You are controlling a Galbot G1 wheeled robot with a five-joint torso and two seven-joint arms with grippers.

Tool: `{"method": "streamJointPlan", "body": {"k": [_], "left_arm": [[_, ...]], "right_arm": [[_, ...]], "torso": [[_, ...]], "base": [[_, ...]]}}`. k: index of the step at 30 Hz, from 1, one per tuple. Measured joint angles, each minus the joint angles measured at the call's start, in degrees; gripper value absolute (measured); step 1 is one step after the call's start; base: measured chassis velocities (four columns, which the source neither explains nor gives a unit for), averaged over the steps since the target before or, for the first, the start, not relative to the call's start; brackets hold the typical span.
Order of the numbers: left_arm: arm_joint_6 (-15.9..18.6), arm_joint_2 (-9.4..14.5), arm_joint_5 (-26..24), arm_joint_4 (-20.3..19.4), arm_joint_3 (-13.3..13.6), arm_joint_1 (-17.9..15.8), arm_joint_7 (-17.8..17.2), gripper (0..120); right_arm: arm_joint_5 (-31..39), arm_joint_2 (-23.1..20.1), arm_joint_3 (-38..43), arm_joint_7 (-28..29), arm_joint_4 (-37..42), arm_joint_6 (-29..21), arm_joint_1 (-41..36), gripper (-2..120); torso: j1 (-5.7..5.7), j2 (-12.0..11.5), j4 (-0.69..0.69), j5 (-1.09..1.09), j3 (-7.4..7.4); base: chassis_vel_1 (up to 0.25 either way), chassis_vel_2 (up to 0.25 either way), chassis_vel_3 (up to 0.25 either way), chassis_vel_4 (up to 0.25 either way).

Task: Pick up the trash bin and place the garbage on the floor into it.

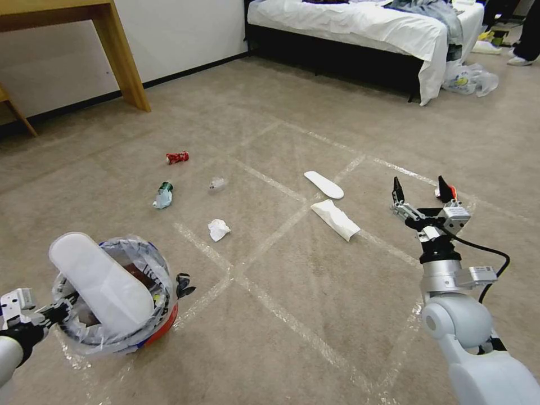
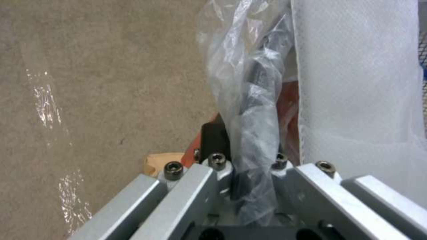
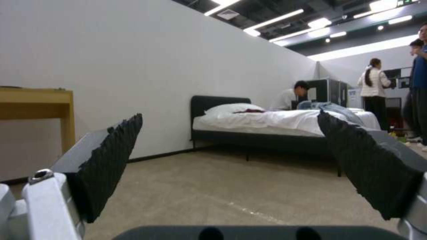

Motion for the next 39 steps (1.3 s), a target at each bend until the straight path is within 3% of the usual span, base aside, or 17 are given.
{"method": "streamJointPlan", "body": {"k": [11,39], "left_arm": [[0.00,-0.17,2.51,0.08,-0.43,0.68,-0.04,1],[-0.23,-0.94,2.91,-0.63,-0.90,3.42,1.42,1]], "right_arm": [[0.38,-0.28,0.02,-0.30,-0.16,0.16,0.11,100],[0.37,0.11,-0.90,-0.44,-0.75,0.49,0.35,100]], "torso": [[0.00,0.00,0.01,0.00,0.00],[0.00,0.00,0.01,0.00,0.00]], "base": [[0.000,0.000,0.000,0.000],[0.000,0.000,0.000,0.000]]}}
